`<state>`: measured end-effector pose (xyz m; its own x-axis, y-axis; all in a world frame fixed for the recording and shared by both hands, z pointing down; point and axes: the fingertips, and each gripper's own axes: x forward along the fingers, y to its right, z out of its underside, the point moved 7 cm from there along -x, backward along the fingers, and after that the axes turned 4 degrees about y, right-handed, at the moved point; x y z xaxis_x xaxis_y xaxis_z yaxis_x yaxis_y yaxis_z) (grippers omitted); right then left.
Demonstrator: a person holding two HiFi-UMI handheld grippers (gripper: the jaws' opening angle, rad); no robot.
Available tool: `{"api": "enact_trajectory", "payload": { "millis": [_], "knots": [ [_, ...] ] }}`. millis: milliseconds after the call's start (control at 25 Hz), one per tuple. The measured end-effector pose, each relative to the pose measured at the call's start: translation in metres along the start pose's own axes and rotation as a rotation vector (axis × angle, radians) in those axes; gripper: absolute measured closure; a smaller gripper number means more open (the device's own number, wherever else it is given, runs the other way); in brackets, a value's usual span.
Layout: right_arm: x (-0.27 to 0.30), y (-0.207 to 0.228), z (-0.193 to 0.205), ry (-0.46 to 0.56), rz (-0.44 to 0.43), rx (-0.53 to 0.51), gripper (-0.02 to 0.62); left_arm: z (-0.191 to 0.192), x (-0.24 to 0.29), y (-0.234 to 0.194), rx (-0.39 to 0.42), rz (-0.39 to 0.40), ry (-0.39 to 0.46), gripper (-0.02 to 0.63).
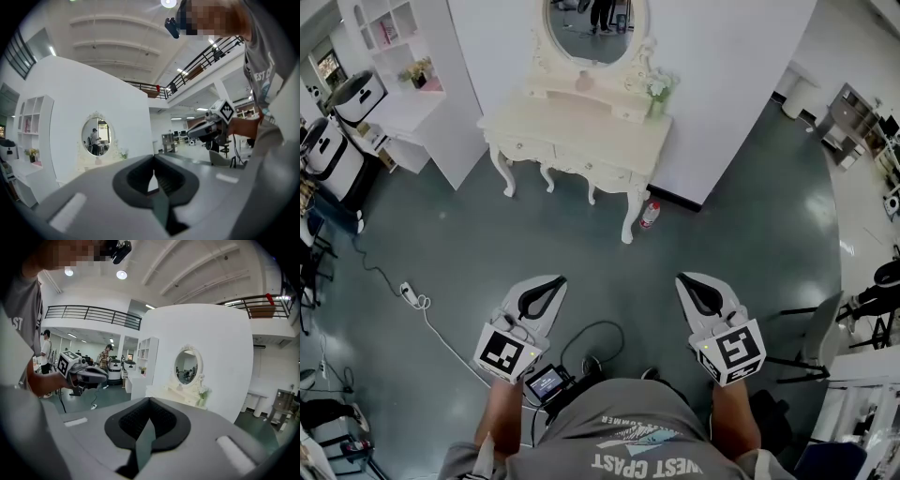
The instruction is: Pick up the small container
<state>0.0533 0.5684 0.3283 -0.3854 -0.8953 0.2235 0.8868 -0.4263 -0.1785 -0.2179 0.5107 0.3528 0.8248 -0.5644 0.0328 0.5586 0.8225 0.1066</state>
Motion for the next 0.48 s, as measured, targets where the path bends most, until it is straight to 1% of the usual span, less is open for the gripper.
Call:
{"api": "enact_trajectory", "payload": {
  "millis": [240, 480],
  "knots": [
    [0.008, -0.010, -0.014, 0.022, 0.019, -0.008, 0.594, 0.006, -0.007, -0.013, -0.014, 0.021, 0.014, 0.604],
    [0.024, -0.003, -0.015, 0.024, 0.019, -0.034, 0.594, 0.015, -0.010, -0.022, -0.038, -0.007, 0.025, 0.604]
  ]
}}
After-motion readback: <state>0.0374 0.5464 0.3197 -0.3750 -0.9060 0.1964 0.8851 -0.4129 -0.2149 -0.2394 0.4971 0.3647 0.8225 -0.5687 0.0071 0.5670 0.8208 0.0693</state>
